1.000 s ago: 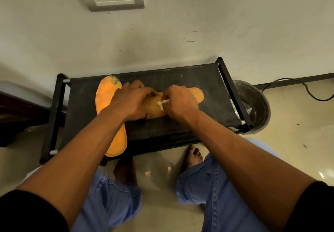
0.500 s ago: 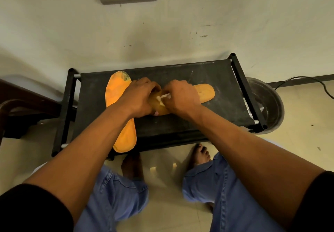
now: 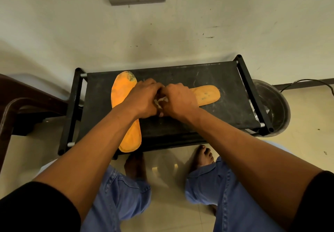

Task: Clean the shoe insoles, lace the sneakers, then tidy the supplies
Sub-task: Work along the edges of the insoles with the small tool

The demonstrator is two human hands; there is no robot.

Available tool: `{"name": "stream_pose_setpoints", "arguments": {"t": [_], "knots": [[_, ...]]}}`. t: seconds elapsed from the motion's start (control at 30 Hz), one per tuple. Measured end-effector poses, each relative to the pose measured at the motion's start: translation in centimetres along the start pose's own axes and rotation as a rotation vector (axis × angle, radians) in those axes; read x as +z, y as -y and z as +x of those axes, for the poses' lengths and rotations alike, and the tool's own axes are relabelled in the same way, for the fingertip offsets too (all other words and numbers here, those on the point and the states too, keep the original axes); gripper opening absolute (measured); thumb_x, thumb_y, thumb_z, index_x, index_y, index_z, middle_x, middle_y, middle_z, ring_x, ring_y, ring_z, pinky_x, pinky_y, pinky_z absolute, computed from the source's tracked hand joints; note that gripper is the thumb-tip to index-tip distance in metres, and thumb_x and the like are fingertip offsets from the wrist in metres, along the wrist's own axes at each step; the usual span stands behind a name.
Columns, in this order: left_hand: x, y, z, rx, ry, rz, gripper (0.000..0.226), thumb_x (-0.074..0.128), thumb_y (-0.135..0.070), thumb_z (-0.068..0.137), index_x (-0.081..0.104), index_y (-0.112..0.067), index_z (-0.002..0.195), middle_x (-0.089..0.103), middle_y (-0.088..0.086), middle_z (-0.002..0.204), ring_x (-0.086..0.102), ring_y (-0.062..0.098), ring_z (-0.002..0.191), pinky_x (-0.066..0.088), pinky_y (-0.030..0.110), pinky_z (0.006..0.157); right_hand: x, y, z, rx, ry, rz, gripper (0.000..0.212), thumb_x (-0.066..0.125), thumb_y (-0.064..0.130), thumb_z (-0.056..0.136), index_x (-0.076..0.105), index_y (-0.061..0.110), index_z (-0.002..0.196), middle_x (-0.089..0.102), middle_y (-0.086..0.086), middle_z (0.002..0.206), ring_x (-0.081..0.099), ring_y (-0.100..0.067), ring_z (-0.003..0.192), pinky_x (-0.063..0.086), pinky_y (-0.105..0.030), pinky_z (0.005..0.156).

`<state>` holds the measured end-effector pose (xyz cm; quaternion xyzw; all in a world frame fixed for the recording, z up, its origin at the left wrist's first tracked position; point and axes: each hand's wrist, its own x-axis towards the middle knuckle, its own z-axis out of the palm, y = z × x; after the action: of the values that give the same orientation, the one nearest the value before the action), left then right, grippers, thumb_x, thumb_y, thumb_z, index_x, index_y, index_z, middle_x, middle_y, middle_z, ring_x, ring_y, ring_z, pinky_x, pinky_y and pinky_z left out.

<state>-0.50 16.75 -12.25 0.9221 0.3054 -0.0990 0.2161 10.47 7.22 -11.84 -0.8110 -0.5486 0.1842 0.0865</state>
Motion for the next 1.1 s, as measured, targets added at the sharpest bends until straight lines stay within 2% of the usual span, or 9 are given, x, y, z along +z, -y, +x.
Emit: {"name": "stream_pose_setpoints", "arguments": {"t": [0.17, 0.3, 0.47, 0.57, 0.63, 0.77, 0.9, 1.03, 1.1], "knots": [[0.2, 0.1, 0.1, 0.003, 0.004, -0.007, 0.087, 0.092, -0.042, 0.066, 0.05, -0.025, 0.141, 0.048, 0.002, 0.142, 0.048, 0.026, 0.128, 0.043, 0.039, 0.109, 0.3, -0.2, 0.1, 0.006, -0.065, -0.144, 0.052, 0.085, 0.047, 0.074, 0.065, 0.023, 0.116, 0.069, -0.002, 0.106, 0.068, -0.024, 0.093, 0.057, -0.039, 0.075], [0.3, 0.3, -0.1, 0.018, 0.004, 0.013, 0.086, 0.09, -0.045, 0.068, 0.05, -0.028, 0.142, 0.048, 0.001, 0.143, 0.046, 0.026, 0.129, 0.043, 0.04, 0.108, -0.5, -1.1, 0.6, 0.116, -0.123, -0.148, 0.019, 0.069, 0.029, 0.091, 0.067, 0.021, 0.108, 0.068, -0.005, 0.102, 0.066, -0.026, 0.088, 0.049, -0.035, 0.067], [0.3, 0.2, 0.0, 0.005, -0.003, 0.007, 0.086, 0.091, -0.042, 0.066, 0.051, -0.026, 0.14, 0.049, 0.002, 0.139, 0.049, 0.026, 0.127, 0.041, 0.039, 0.11, -0.5, -0.3, 0.0, 0.033, 0.037, 0.027, 0.044, 0.083, 0.04, 0.078, 0.068, 0.018, 0.114, 0.07, -0.004, 0.107, 0.068, -0.024, 0.096, 0.054, -0.036, 0.077], [0.3, 0.1, 0.0, 0.01, -0.009, -0.006, 0.085, 0.091, -0.04, 0.067, 0.051, -0.027, 0.14, 0.049, 0.002, 0.14, 0.048, 0.026, 0.127, 0.042, 0.04, 0.111, -0.2, 0.2, -0.4, -0.012, 0.032, -0.055, 0.055, 0.085, 0.046, 0.075, 0.065, 0.02, 0.119, 0.069, -0.003, 0.109, 0.067, -0.023, 0.098, 0.052, -0.035, 0.076], [0.4, 0.2, -0.1, 0.008, -0.006, -0.007, 0.085, 0.09, -0.041, 0.068, 0.05, -0.027, 0.142, 0.048, 0.001, 0.141, 0.048, 0.026, 0.129, 0.041, 0.039, 0.111, -0.5, -0.2, -0.3, 0.028, -0.011, -0.12, 0.05, 0.081, 0.047, 0.078, 0.064, 0.02, 0.117, 0.067, -0.003, 0.106, 0.067, -0.024, 0.095, 0.048, -0.035, 0.07], [0.4, 0.3, -0.2, 0.02, -0.006, 0.003, 0.086, 0.09, -0.042, 0.069, 0.049, -0.028, 0.143, 0.047, 0.001, 0.143, 0.046, 0.025, 0.13, 0.041, 0.038, 0.109, -0.7, -0.7, -0.1, 0.096, -0.067, -0.155, 0.026, 0.07, 0.032, 0.088, 0.067, 0.02, 0.111, 0.068, -0.006, 0.103, 0.067, -0.027, 0.09, 0.048, -0.035, 0.065], [0.2, 0.2, -0.2, 0.012, -0.009, 0.003, 0.084, 0.091, -0.04, 0.068, 0.051, -0.028, 0.141, 0.048, 0.001, 0.141, 0.047, 0.025, 0.127, 0.044, 0.039, 0.108, -0.6, -0.2, -0.3, 0.042, 0.061, -0.012, 0.042, 0.08, 0.044, 0.08, 0.069, 0.019, 0.112, 0.069, -0.003, 0.102, 0.067, -0.023, 0.089, 0.055, -0.036, 0.073], [0.3, -0.1, -0.2, 0.015, -0.012, 0.008, 0.083, 0.09, -0.039, 0.069, 0.051, -0.029, 0.142, 0.047, 0.001, 0.143, 0.046, 0.025, 0.129, 0.042, 0.039, 0.11, -0.4, -0.1, -1.2, 0.003, -0.016, -0.16, 0.049, 0.08, 0.052, 0.078, 0.065, 0.021, 0.113, 0.067, -0.004, 0.1, 0.067, -0.023, 0.087, 0.049, -0.034, 0.067], [0.4, -0.1, -0.3, 0.01, -0.01, 0.013, 0.084, 0.089, -0.039, 0.07, 0.049, -0.029, 0.144, 0.046, 0.0, 0.144, 0.045, 0.025, 0.13, 0.042, 0.039, 0.11, -0.7, -0.3, -1.1, 0.05, -0.049, -0.201, 0.04, 0.077, 0.045, 0.083, 0.064, 0.02, 0.112, 0.064, -0.004, 0.096, 0.066, -0.025, 0.088, 0.048, -0.035, 0.067]]}}
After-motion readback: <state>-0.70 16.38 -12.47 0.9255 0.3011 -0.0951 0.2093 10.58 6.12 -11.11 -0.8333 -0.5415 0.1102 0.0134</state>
